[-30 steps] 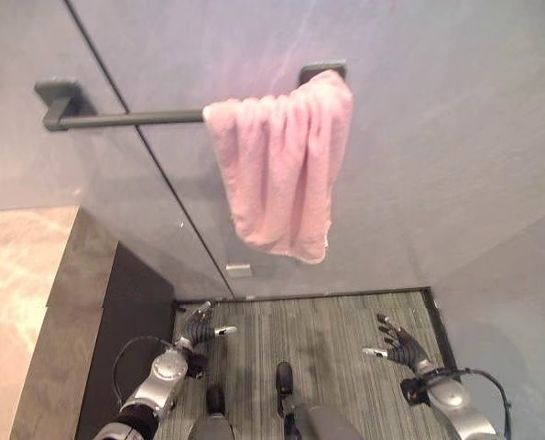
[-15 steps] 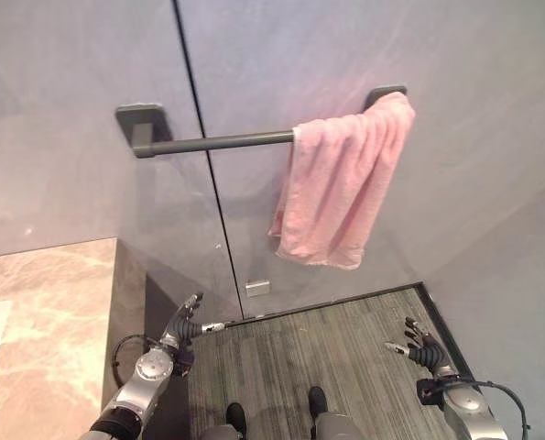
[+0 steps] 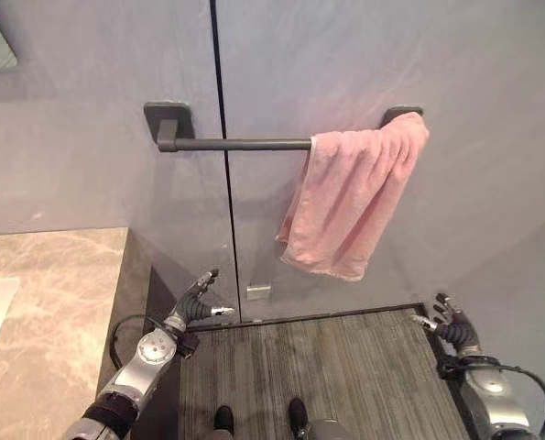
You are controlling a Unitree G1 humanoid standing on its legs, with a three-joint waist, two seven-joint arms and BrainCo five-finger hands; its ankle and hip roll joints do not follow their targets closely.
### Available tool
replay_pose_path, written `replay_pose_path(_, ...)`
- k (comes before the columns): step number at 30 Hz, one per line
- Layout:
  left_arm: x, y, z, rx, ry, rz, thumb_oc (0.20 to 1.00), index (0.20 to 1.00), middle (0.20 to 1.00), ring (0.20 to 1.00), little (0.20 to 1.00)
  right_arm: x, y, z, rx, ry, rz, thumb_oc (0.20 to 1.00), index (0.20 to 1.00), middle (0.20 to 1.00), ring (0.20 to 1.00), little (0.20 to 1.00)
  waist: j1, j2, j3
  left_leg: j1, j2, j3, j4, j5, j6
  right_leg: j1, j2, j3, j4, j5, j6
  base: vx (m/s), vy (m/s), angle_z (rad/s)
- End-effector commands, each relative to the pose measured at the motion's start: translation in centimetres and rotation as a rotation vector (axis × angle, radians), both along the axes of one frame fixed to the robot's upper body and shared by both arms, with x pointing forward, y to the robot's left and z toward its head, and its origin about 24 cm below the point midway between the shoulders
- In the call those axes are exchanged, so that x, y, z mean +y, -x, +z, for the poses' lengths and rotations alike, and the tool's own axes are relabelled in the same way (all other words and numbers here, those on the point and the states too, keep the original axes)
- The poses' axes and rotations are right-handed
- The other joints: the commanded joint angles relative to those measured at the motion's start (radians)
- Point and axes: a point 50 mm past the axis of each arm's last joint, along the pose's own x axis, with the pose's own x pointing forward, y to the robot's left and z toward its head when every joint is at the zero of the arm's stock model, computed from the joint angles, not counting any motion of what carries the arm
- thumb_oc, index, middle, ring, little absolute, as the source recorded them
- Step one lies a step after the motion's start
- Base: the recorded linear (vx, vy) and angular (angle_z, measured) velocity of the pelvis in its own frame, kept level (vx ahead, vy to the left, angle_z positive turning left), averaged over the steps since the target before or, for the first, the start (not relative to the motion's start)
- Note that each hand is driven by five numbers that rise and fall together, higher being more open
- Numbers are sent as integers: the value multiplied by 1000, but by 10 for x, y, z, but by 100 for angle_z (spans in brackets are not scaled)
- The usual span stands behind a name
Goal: Put brush and paste in cup on sink, flatten towel.
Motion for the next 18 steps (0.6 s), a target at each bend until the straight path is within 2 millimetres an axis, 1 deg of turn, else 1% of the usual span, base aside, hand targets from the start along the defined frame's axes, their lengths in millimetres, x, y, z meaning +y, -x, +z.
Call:
replay_pose_path(1,-11,-19,30,-132,22,-87,1000,1000,1000,1000,1000,-13,-18,43,-202,-42,35,1000,1000,1000,1000,1000,19,-4,-34,4,-55,12,58,-28,-1,-41,1,23,32,81,64,96,-101,4)
replay_pose_path(2,-14,-21,33,-136,42,-101,1000,1000,1000,1000,1000,-15,-20,46,-209,-74,50,1000,1000,1000,1000,1000,23,-5,-36,10,-52,9,53,-28,-5,-35,0,17,26,78,61,92,-91,3)
replay_pose_path(4,-15,-21,33,-130,50,-105,1000,1000,1000,1000,1000,-18,-19,47,-204,-65,49,1000,1000,1000,1000,1000,23,-4,-38,14,-51,5,48,-28,-7,-29,0,10,20,77,58,78,-67,14)
replay_pose_path(5,-19,-26,39,-142,54,-129,1000,1000,1000,1000,1000,-19,-24,55,-194,-56,87,1000,1000,1000,1000,1000,23,-4,-40,20,-47,-3,37,-24,-13,-21,0,-4,10,72,50,102,-99,18)
replay_pose_path(8,-29,-34,53,-186,66,-176,1000,1000,1000,1000,1000,-24,-35,71,-232,-52,103,1000,1000,1000,1000,1000,25,0,-40,24,-40,-17,14,-12,-22,-14,-4,-25,0,67,43,89,-96,13)
replay_pose_path(11,-47,-46,71,-240,88,-239,1000,1000,1000,1000,1000,-19,-53,86,-264,-54,135,1000,1000,1000,1000,1000,29,7,-33,17,-35,-31,-1,-2,-29,-21,-5,-42,-1,62,35,32,-76,20)
replay_pose_path(14,-67,-53,88,-288,122,-302,1000,1000,1000,1000,1000,-8,-74,102,-279,-42,203,1000,1000,1000,1000,1000,33,17,-20,8,-32,-40,-11,7,-34,-29,-8,-52,-10,63,31,-7,-65,15)
replay_pose_path(15,-81,-57,99,-317,150,-345,1000,1000,1000,1000,1000,1,-87,113,-309,-54,238,1000,1000,1000,1000,1000,37,26,-12,-5,-30,-41,-18,15,-38,-42,-10,-55,-15,64,30,-25,-56,13)
replay_pose_path(16,-80,-58,99,-318,150,-344,1000,1000,1000,1000,1000,1,-87,114,-310,-54,239,1000,1000,1000,1000,1000,36,27,-11,-6,-30,-41,-18,15,-38,-43,-10,-55,-14,64,30,-33,-46,8)
replay_pose_path(18,-95,-61,107,-340,168,-383,1000,1000,1000,1000,1000,15,-100,122,-333,-83,284,1000,1000,1000,1000,1000,40,36,1,-22,-29,-45,-25,26,-42,-59,-10,-56,-19,68,28,-55,-32,1)
